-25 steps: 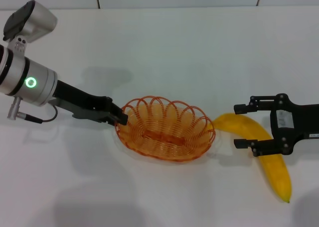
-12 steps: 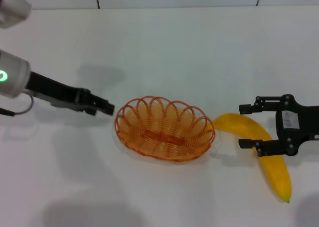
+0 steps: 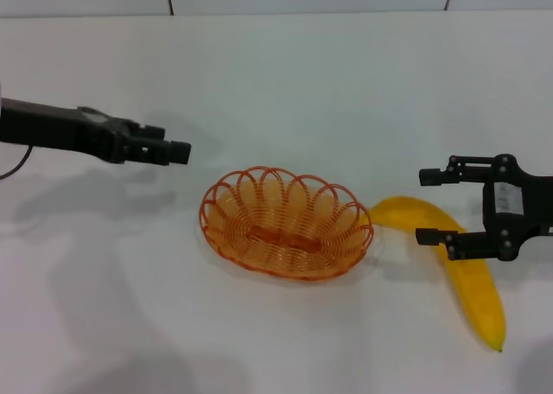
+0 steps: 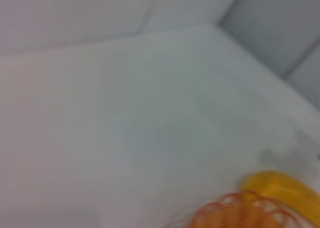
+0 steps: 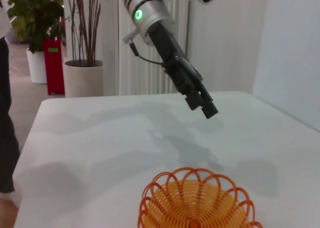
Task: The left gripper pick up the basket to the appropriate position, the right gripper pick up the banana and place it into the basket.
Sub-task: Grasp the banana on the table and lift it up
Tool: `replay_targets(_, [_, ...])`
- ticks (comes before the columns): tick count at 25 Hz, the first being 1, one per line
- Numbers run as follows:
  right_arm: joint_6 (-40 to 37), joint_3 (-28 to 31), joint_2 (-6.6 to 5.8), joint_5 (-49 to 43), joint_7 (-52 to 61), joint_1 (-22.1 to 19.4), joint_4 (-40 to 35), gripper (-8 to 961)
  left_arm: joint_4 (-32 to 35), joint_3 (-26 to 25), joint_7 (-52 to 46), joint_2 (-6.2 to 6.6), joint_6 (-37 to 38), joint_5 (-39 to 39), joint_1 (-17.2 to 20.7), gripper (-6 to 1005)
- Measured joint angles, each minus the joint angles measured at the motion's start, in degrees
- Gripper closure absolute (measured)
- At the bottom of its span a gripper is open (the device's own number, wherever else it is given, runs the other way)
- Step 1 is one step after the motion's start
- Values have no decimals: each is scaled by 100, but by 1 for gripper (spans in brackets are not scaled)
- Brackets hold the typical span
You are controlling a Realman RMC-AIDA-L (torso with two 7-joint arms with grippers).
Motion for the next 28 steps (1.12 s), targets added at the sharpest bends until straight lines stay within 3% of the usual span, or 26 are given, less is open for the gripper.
replay_targets(5, [-6,33,-10,167,-1,-30,-2,197,-84,-17,1539,-19,184,-608,360,309])
replay_targets(11, [-120,91,-62,298,35,-134,-10,197,-428,-12,3256,-11,419,-622,651,313])
replay_targets(22, [-525,198,-139,384,21,-324,-115,197,-1324,-291,4482,-26,-188,-521,1051,316])
replay_targets(24, [-813,221,-155,385,13,-410,-300,197,-1493,-662,4686,-27,-276,-553,1077,316])
replay_targets(28, [-1374,267,-24,395,25,-601,-1052,198,-1751,-1044,4982,-23,-294,-560,1055,316])
